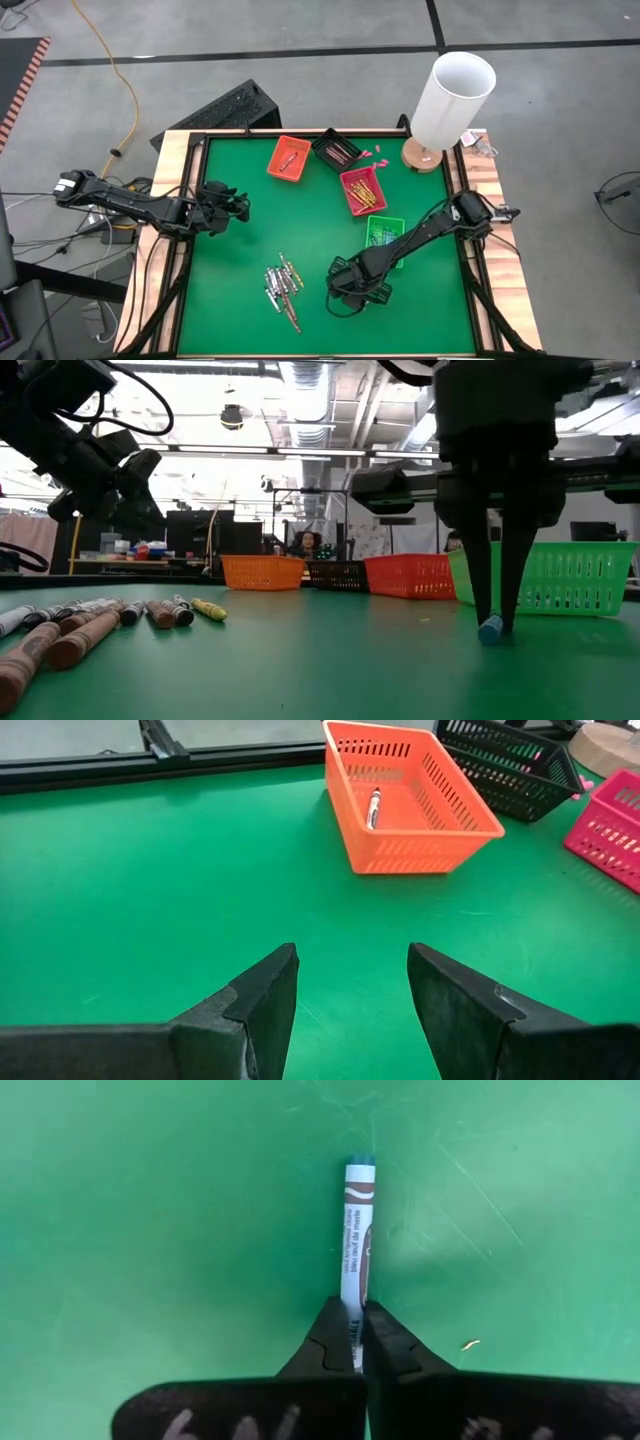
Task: Sort crayons
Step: Put the light blue crayon into the green bin
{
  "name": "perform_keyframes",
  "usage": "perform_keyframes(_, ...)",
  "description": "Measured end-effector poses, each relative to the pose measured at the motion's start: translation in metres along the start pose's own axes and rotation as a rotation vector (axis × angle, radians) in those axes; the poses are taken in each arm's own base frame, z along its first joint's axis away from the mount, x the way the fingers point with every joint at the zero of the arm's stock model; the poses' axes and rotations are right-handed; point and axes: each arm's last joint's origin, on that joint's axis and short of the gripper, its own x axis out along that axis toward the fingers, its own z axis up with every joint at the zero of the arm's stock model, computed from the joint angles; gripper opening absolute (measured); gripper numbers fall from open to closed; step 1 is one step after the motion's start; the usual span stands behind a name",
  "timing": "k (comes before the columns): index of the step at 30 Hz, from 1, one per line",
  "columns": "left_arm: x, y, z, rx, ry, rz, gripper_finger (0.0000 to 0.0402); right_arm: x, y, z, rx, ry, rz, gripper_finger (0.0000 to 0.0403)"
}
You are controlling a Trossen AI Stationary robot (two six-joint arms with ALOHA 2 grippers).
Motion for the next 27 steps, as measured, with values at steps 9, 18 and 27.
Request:
perform_keyframes(9,0.0,0.0,0.0,-0.001,0.005,-0.004,0.018,-0.024,-0.03,0.005,0.045,-0.045,-0.08,0.0001)
perform_keyframes(18,0.0,0.0,0.0,0.001,0.008,-0.005,0.018,-0.044,-0.051,-0.005,0.096,-0.015,-0.071,0.0001)
perform_keyframes(27,0.0,0.0,0.0,0.001,0.008,-0.005,0.018,-0.07,-0.08,-0.023,0.178,-0.011,-0.089,0.0001)
